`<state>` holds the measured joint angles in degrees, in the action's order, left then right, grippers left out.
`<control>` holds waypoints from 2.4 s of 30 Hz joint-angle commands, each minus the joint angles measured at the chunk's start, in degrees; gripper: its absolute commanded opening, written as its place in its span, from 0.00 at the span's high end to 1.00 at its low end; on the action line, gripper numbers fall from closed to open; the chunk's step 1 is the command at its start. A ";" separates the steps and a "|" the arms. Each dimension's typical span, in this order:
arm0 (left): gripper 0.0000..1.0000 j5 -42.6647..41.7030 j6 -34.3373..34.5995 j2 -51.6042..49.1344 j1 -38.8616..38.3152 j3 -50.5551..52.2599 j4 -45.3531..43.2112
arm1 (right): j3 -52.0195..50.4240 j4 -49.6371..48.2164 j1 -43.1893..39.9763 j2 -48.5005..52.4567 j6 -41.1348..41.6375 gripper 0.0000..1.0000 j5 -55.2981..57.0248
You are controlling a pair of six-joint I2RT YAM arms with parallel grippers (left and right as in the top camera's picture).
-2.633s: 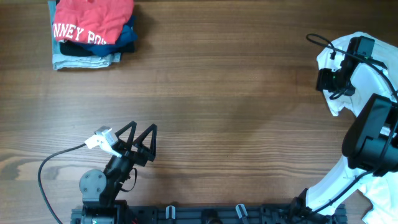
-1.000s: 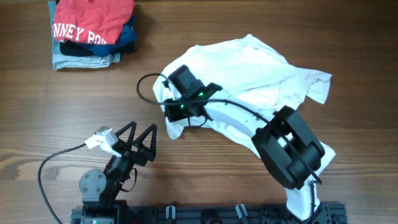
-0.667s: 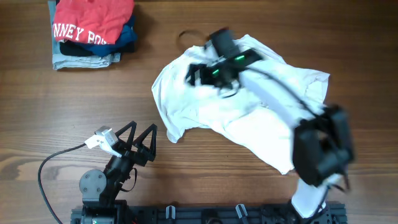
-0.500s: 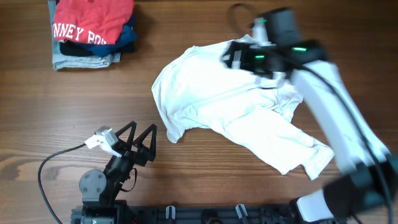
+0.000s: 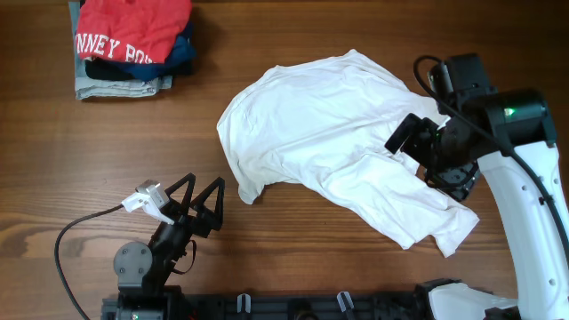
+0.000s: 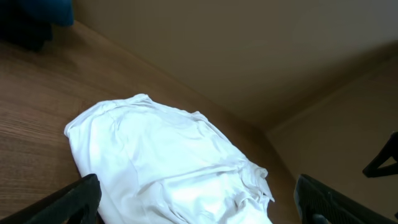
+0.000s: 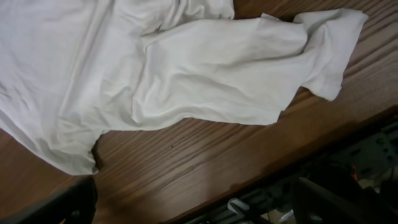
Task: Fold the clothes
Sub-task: 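Drag the white T-shirt leftward to the table center with right gripper, then grasp the T-shirt's near edges with both grippers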
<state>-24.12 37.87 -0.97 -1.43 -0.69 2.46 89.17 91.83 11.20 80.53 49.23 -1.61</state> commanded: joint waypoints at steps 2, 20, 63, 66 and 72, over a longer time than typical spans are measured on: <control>0.00 -1.36 0.37 -0.28 0.22 0.37 -0.11 | -3.30 0.31 0.07 -2.08 7.13 0.00 3.39; 0.00 -11.02 0.33 -0.28 0.22 0.37 -0.07 | -54.05 -39.43 0.07 -7.61 10.91 0.00 -5.77; 0.00 16.52 -1.22 -83.32 -20.09 -38.12 20.37 | -56.02 -48.72 0.09 -0.48 8.87 0.79 -9.88; 0.10 16.52 -1.42 -84.72 -18.91 -38.12 17.35 | -56.02 -48.76 0.09 -0.48 7.87 0.79 -9.86; 0.80 16.52 -1.42 -84.87 -18.91 -38.12 14.45 | -56.02 -48.68 0.09 -0.48 7.76 0.79 -9.90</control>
<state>-8.36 36.29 -85.30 -20.60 -38.33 17.34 33.43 43.18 11.20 79.68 57.80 -10.90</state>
